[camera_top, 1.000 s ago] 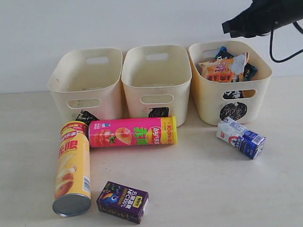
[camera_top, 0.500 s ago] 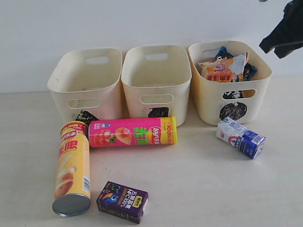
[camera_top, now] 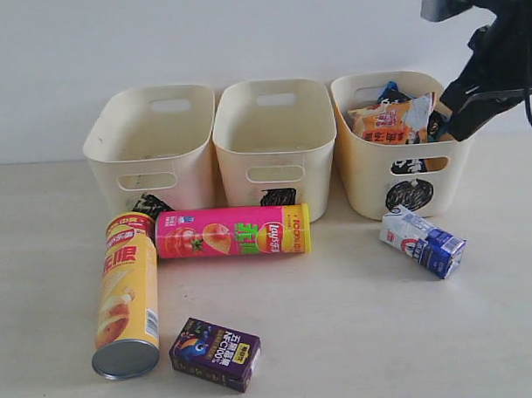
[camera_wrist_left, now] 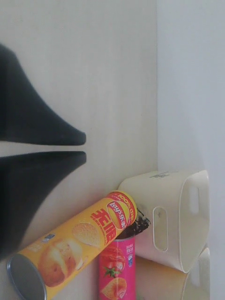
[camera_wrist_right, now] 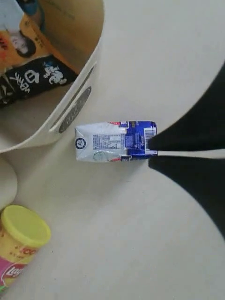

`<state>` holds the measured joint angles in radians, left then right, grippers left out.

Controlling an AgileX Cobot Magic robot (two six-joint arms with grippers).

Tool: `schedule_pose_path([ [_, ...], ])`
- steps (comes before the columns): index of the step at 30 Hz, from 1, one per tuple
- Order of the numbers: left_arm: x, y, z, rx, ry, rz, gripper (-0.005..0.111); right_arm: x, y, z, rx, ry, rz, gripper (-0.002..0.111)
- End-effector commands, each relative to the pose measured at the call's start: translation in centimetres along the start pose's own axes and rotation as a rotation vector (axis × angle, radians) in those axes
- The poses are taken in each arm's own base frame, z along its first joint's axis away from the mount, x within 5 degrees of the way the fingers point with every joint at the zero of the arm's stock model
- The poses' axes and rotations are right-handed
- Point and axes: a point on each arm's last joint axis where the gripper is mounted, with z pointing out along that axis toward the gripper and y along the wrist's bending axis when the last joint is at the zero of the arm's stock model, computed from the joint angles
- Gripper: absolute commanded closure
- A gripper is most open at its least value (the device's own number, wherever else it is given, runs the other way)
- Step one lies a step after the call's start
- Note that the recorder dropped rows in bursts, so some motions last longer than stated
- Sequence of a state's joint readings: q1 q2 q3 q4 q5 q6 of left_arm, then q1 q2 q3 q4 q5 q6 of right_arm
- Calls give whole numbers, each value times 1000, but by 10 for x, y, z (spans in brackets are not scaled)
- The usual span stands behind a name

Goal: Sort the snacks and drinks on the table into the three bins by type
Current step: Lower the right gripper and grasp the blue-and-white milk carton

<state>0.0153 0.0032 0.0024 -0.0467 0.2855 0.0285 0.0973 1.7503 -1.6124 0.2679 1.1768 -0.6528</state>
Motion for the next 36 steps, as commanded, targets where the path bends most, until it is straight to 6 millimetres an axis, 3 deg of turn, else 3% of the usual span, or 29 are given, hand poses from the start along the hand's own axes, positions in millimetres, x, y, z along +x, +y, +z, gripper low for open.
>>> schedule_pose_path([
  [1,-2,0,0,-2,-13,-15,102,6,15,20,23,50,-66,109],
  [7,-2,0,0,-2,-13,-15,102,27,16,62,39,62,-100,107],
  [9,-2,0,0,-2,-13,-15,102,32,15,76,31,81,-98,93],
  [11,-2,0,0,-2,-13,-15,102,33,14,87,19,76,-78,58],
  [12,-2,0,0,-2,-13,-15,102,34,14,92,5,80,-67,36],
  [14,-2,0,0,-2,-13,-15,102,34,12,100,8,85,-64,17],
  [22,-2,0,0,-2,-13,-15,102,40,4,140,-5,127,-51,22],
  [36,-2,0,0,-2,-13,-15,102,49,-2,177,-9,160,-37,22],
])
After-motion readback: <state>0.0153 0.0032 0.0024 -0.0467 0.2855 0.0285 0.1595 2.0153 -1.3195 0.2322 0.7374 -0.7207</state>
